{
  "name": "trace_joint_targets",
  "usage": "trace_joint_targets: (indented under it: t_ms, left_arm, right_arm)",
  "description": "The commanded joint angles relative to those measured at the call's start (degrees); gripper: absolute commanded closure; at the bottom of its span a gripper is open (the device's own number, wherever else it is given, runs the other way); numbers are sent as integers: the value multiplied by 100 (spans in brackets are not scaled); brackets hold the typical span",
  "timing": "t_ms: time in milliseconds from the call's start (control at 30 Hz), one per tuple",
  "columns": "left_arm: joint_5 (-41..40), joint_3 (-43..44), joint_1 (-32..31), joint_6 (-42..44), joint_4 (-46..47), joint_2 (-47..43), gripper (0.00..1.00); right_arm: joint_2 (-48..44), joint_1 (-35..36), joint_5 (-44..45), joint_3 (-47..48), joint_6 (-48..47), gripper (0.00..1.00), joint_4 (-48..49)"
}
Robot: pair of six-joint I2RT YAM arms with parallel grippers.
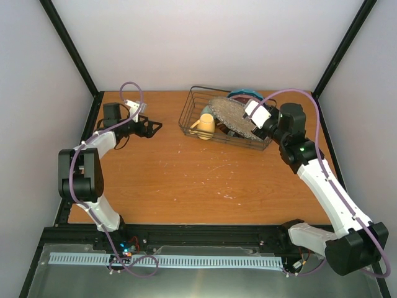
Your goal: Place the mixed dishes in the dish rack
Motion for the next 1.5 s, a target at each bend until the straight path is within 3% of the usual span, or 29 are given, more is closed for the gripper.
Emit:
trace_joint_targets:
  t_ms: [0, 100, 167, 367, 633, 1033, 1167, 1467]
  left_arm:
    - [62, 276, -8, 214, -34, 199, 0]
    - [100, 368, -8, 197, -36, 312, 0]
    - [115, 416, -8, 185, -35, 378, 0]
    - [158, 445, -8, 163, 10, 510, 0]
    - [302, 611, -8, 58, 58, 745, 0]
    - [308, 826, -8, 82, -54, 900, 0]
    - [356, 866, -8, 22, -16, 943, 0]
    - [423, 816, -8, 30, -93, 917, 0]
  right_arm:
    - [-59, -154, 362, 59, -301, 97, 1889]
    - [-11, -179, 31, -137, -876, 97, 1857]
    - [-110, -208, -136, -508, -1234, 97, 2403]
    - [29, -629, -285, -566, -1178, 97, 2689]
    - [243, -1252, -1268, -577, -1066, 97, 3405]
    - [446, -1658, -2494, -1396, -1024, 97, 5294]
    - [295, -1661, -2989, -1770, -1180, 97, 5538]
    - [83, -1810, -2910, -2210, -1823, 97, 5330]
